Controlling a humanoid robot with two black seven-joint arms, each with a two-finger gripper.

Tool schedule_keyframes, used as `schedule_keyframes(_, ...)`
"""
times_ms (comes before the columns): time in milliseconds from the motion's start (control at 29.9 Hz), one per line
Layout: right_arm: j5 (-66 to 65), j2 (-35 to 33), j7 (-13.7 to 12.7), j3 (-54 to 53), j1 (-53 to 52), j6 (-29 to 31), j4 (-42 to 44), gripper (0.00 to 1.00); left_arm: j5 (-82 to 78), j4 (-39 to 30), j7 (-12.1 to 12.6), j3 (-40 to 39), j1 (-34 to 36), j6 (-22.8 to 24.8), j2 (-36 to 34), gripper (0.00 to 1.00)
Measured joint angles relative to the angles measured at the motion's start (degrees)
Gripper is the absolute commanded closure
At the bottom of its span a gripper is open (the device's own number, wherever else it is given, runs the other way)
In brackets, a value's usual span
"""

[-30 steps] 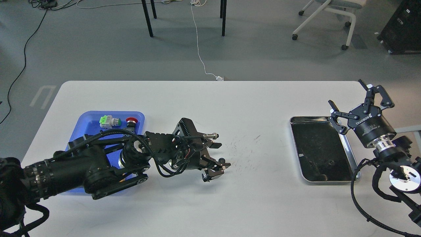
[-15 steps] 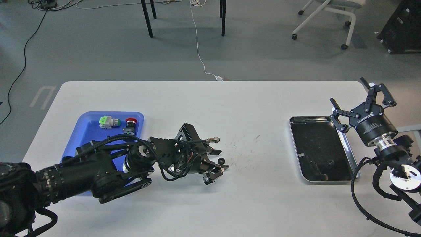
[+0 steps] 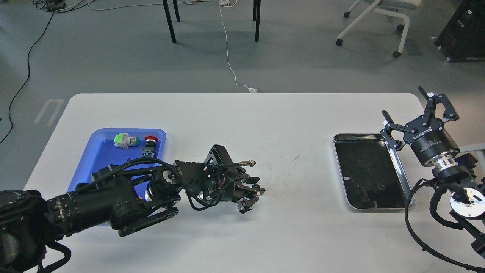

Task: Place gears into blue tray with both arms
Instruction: 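Lower the left gripper onto the black gear and grasp it, then carry the gear with the left gripper into the blue tray and release it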

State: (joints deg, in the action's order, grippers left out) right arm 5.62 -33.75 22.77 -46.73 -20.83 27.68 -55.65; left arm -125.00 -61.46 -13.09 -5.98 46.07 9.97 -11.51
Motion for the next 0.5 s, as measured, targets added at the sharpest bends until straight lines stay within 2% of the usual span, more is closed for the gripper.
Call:
schedule_keyframes(201,0.0,-0.2,0.0,-0.4,0.0,0.0,0.0,0.03,0.0,0.6,0.0,0.0,0.0,-0.1,0.3,0.88)
schedule_keyframes(502,0.0,-0.4,0.0,-0.9,0.0,0.0,0.0,0.03,0.0,-1.8,-0.1,-0.5,0.0,-0.1,-1.8,0.90)
